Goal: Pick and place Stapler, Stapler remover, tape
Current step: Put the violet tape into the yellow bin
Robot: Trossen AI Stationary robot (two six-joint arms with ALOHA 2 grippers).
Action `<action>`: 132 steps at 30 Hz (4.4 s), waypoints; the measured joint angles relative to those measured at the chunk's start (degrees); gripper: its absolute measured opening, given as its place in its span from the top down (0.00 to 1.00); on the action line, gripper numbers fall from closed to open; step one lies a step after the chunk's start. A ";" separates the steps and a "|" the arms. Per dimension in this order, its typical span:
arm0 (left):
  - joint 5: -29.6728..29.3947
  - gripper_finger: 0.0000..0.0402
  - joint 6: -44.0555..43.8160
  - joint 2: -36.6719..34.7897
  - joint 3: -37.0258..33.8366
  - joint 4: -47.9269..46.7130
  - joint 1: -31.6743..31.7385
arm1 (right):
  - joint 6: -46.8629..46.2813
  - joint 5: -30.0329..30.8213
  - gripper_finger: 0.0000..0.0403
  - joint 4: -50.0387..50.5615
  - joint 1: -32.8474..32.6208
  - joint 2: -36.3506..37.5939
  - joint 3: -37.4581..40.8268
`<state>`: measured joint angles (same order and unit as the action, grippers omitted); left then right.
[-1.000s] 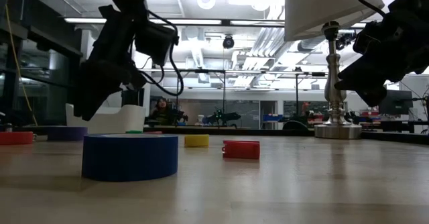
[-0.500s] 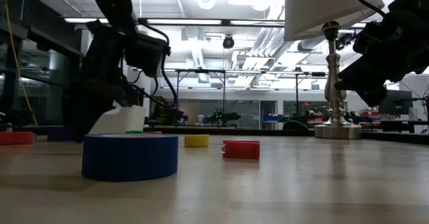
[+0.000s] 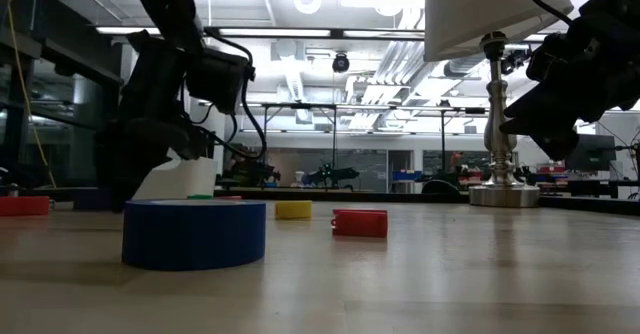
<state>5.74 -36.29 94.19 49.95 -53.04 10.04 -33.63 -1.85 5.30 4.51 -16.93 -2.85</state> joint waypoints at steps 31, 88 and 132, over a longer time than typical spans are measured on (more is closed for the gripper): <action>4.20 0.90 40.10 -7.78 22.78 43.78 -3.56 | 9.97 7.30 0.71 -26.01 -0.02 0.00 -0.48; 16.96 0.87 39.04 -7.78 24.76 60.37 -4.83 | 36.63 10.43 0.61 -9.14 -3.19 -46.84 -51.84; 5.79 0.38 40.72 -7.87 24.76 49.68 -4.79 | 11.94 8.11 0.93 29.43 -5.50 -38.87 -51.84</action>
<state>11.53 4.43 86.32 74.72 -3.36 5.26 -21.69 6.26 34.73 -0.98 -55.79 -54.70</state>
